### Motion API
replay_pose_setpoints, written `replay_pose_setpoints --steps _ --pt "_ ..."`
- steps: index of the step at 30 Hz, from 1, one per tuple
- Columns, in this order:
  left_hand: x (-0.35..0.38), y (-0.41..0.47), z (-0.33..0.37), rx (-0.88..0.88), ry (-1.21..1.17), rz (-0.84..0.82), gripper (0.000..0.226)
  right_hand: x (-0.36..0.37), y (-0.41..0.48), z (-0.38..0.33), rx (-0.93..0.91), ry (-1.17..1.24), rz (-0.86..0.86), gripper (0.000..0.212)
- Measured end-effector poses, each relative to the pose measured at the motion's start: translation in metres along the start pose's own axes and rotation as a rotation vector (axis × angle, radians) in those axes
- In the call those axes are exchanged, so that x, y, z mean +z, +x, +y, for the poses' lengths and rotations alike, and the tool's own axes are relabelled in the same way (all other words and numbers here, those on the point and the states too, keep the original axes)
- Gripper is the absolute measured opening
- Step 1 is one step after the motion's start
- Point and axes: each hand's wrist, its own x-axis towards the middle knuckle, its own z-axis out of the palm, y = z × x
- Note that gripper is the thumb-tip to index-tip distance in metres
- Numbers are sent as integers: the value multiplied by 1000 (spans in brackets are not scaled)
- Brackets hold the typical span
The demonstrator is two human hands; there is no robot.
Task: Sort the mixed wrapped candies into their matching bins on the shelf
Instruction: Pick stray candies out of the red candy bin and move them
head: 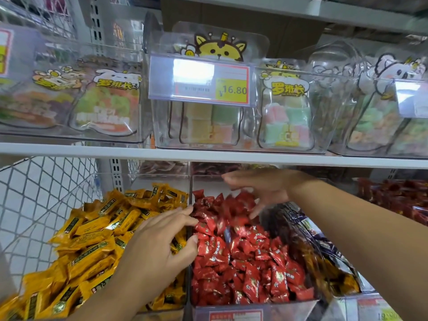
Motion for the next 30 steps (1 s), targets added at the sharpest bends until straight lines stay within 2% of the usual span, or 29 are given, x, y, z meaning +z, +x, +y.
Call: replay_pose_setpoints --steps 3,4,8,10,13,16,18,23,25,30 --pt "0 0 0 -5 2 -8 45 -3 3 7 148 -321 141 50" --pt "-1 0 1 -4 6 -10 45 -1 6 11 211 -422 141 50" --pt "-1 0 1 -9 16 -8 48 29 21 27 449 -704 -112 85" --pt "0 -1 1 -12 15 -15 47 41 31 34 409 -804 -76 96" --pt "-1 -1 1 -10 10 -13 47 42 43 43 300 -821 28 105" --pt "-2 0 3 -8 5 -6 50 38 40 51 256 -750 22 88" --pt "-2 0 3 -11 -7 -5 49 35 38 51 263 -576 -24 63" --pt "-1 0 1 -12 -9 2 51 26 29 35 211 -120 -61 20" --pt "-2 0 2 -11 -2 -2 51 22 23 30 153 0 -93 18" --pt "-2 -1 4 -17 -11 3 51 3 3 26 -2 107 -9 37"
